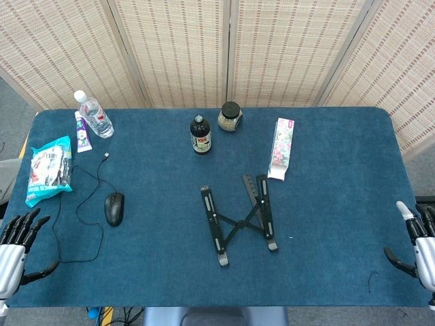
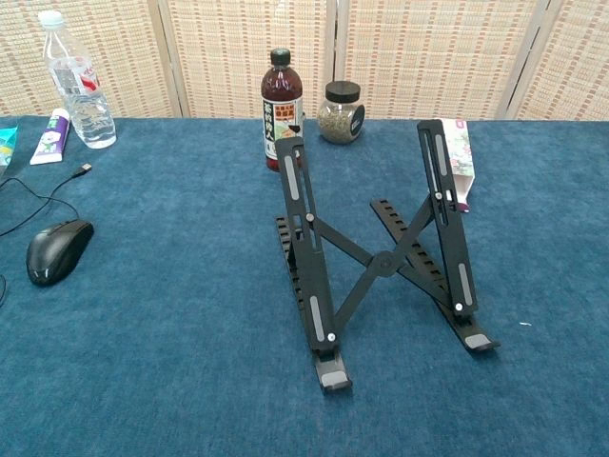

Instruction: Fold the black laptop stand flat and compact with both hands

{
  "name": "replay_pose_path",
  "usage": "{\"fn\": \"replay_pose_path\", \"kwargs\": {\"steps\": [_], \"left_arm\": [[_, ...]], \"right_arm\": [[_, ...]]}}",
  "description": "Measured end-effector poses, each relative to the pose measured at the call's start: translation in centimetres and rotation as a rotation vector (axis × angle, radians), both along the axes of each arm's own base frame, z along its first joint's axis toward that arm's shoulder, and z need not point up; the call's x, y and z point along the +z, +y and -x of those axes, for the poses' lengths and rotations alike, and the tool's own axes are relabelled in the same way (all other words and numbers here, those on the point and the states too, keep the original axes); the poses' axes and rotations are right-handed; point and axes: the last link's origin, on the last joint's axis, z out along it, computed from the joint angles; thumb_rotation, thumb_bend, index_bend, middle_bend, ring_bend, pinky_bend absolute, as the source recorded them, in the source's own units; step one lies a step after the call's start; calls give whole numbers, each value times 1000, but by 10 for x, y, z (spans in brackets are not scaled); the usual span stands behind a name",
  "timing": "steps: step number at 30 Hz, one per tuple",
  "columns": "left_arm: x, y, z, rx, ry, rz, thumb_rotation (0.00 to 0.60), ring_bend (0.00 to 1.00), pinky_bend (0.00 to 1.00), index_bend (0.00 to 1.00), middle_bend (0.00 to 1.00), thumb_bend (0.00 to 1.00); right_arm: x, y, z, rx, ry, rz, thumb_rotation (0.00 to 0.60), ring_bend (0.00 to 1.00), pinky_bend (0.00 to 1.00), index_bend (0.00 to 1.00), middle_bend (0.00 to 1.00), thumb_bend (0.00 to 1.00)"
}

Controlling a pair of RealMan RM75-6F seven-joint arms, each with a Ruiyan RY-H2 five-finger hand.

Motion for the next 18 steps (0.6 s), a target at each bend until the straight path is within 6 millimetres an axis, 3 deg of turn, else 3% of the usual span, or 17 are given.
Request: {"fn": "replay_pose_path", "kwargs": {"steps": [18], "left_arm": [[-4,3,-3,-1,3,7,600,0,8,113,24,116]], "right_arm": [[-4,-19,-1,33,-20,-26,600,1,0,0,187,168]]}}
